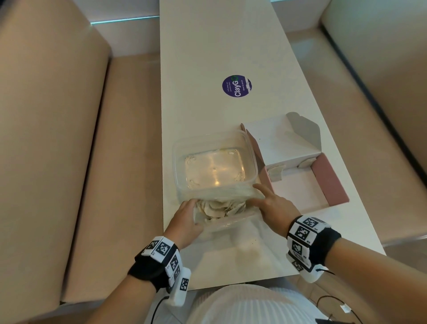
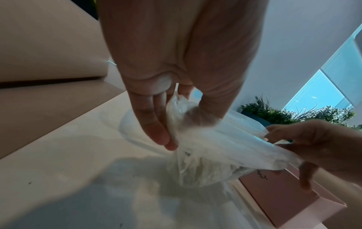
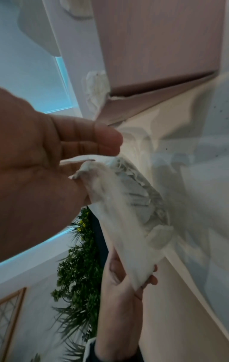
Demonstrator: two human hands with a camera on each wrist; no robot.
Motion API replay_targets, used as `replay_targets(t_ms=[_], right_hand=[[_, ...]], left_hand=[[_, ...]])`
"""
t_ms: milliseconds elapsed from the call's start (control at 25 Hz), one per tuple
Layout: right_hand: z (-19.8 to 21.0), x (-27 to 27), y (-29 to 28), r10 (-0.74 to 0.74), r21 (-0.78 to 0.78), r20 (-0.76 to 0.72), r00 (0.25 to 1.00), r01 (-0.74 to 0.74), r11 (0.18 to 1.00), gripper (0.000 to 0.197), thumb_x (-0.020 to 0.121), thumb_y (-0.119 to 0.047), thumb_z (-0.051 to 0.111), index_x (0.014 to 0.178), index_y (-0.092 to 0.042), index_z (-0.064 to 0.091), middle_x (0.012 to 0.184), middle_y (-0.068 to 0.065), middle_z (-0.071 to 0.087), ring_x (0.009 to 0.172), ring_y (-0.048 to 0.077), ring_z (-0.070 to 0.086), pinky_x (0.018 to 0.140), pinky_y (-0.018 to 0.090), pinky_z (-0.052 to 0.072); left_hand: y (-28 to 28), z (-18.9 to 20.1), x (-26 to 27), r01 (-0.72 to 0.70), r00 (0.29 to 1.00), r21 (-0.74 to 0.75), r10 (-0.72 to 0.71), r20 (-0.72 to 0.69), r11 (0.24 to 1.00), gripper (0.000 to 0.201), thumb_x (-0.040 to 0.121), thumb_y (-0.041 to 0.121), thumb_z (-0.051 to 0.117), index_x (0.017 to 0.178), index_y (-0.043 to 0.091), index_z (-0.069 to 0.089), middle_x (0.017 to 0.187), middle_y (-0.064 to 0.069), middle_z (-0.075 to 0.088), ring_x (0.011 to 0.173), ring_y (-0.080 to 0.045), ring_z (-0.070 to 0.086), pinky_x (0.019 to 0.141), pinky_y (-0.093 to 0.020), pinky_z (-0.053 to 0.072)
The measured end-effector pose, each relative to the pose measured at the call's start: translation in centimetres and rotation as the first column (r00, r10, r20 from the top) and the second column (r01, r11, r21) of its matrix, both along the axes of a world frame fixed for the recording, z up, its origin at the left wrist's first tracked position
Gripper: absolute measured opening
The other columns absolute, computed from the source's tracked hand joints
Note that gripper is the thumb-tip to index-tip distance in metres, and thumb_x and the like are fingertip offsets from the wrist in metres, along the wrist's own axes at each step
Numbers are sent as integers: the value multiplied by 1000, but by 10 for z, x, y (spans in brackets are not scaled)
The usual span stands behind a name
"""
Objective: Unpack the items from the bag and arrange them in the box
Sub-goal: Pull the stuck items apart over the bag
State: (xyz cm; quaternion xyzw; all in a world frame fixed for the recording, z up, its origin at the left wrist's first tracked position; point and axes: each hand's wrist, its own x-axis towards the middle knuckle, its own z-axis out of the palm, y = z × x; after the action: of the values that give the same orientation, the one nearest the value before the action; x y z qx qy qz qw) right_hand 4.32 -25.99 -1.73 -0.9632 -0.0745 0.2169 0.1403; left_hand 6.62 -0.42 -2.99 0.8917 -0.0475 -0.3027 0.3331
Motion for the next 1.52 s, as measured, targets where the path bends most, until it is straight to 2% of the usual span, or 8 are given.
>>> replay_targets(t_ms=[160,280,440,560,880,1080,1320,1520], right_hand=[[-3,4,3,-159,-76,3,987,159,984,21,94,-26,41,110,-18,53,109,8,57,80,28,60,61,31,46],[0,10,5,-180,-53,-104,978,175,983,26,91,-37,50,103,-15,57,95,8,62,81,28,61,65,31,45],[-1,5,8,-89,-31,-185,979,84,996,22,92,-20,48,108,-14,60,104,11,57,89,30,61,79,34,51],[0,1,14,-128,-64,-209,970,116,991,23,88,-16,47,109,-16,56,106,9,52,98,28,54,79,37,50],[3,-1,13,-37,-110,-175,984,18,994,37,88,-37,52,121,-21,53,131,8,40,125,29,35,94,40,43],[16,-9,26,88,33,274,958,-100,994,16,79,-25,66,92,-16,63,104,6,60,95,26,57,76,40,53],[2,21,90,139,-85,-115,984,-149,985,31,92,-30,50,106,-5,60,107,13,61,98,27,54,81,35,46],[-19,19,107,89,-203,-46,995,-96,975,49,82,-52,55,111,-13,60,111,8,60,108,28,49,90,40,43]], left_hand=[[-2,5,-4,145,989,121,-147,12,982,67,81,6,51,142,28,32,136,4,40,113,-22,53,92,-35,47],[-5,1,-10,111,994,59,-111,-11,992,65,83,12,55,143,26,32,140,2,40,123,-20,48,101,-30,41],[-8,-4,-13,-37,999,8,37,34,999,59,84,26,67,137,20,41,137,-1,44,120,-20,50,99,-27,39],[-8,-3,-14,39,999,147,-44,31,988,71,80,26,70,140,23,32,140,0,34,109,-26,56,90,-36,48],[-3,-4,-10,60,997,40,-59,-43,997,81,77,19,70,144,21,25,144,-2,33,128,-20,43,97,-21,33],[-2,-7,-13,-9,999,-54,7,-41,998,80,78,21,72,145,21,29,143,0,38,129,-15,40,100,-18,28],[-8,-1,-17,-50,998,-101,45,-50,994,76,75,17,73,141,21,33,135,0,44,122,-16,47,95,-21,35],[-9,6,-19,-74,995,-148,64,-70,986,74,76,8,72,140,15,35,136,-2,46,127,-18,45,91,-17,31]])
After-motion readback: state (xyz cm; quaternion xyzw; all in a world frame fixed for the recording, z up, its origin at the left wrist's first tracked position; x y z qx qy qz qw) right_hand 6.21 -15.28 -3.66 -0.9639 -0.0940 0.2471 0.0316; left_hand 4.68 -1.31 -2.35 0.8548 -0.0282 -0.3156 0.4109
